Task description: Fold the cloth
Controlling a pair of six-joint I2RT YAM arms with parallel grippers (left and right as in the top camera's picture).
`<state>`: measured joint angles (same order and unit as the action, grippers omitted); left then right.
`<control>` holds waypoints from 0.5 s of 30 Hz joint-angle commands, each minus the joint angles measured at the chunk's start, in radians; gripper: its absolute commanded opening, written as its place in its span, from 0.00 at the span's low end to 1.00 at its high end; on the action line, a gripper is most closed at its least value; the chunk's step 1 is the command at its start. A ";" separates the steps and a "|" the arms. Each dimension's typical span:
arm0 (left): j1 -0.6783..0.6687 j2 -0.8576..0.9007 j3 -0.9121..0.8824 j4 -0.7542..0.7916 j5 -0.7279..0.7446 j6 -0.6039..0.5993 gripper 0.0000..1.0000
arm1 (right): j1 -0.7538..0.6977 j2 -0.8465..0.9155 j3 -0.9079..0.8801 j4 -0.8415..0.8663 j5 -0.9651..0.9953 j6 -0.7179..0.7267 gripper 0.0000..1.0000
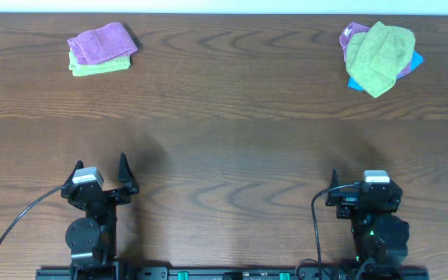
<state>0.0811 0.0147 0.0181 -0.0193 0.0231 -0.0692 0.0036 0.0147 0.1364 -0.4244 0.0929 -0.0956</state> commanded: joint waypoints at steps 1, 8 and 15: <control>-0.003 -0.010 -0.013 -0.056 -0.004 0.021 0.96 | -0.016 -0.010 -0.013 -0.002 -0.008 0.009 0.99; -0.003 -0.010 -0.013 -0.056 -0.005 0.021 0.95 | -0.016 -0.010 -0.013 -0.002 -0.008 0.009 0.99; -0.003 -0.010 -0.013 -0.056 -0.004 0.021 0.96 | -0.016 -0.010 -0.013 -0.002 -0.008 0.009 0.99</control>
<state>0.0811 0.0147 0.0181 -0.0193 0.0231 -0.0692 0.0036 0.0147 0.1364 -0.4244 0.0929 -0.0956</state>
